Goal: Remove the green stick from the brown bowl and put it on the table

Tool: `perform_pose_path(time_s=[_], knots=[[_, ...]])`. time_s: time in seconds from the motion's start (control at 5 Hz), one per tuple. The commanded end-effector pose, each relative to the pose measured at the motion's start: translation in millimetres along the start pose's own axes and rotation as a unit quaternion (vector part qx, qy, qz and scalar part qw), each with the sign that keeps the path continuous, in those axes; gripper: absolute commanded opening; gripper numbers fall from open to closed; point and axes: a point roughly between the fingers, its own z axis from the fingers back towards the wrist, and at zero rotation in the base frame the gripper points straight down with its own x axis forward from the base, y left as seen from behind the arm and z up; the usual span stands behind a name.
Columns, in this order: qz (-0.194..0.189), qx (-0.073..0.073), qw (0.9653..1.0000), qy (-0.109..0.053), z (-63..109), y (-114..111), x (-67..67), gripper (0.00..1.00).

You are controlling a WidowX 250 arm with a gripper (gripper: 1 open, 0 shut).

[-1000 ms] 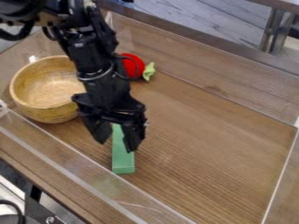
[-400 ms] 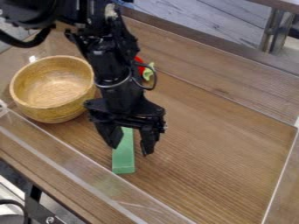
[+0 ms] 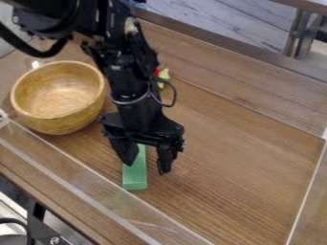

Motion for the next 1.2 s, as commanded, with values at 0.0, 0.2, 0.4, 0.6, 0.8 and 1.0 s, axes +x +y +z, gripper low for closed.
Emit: perform_pose_path(time_s=[0.0, 0.2, 0.4, 0.6, 0.8, 1.0], knots=[[0.004, 0.006, 0.9998, -0.017, 2.5, 8.7, 6.8, 1.0], [0.02, 0.012, 0.9995, -0.021, 2.1, 18.3, 8.0, 1.0], [0.04, 0.015, 0.9988, -0.022, -2.2, 13.3, 1.1, 1.0], [0.05, 0.018, 0.9984, -0.022, -6.1, 5.6, -4.8, 1.0], [0.001, 0.015, 0.9998, -0.011, -8.5, 10.6, -5.4, 1.0], [-0.044, 0.009, 0.999, -0.001, -9.2, 15.9, -4.9, 1.0]])
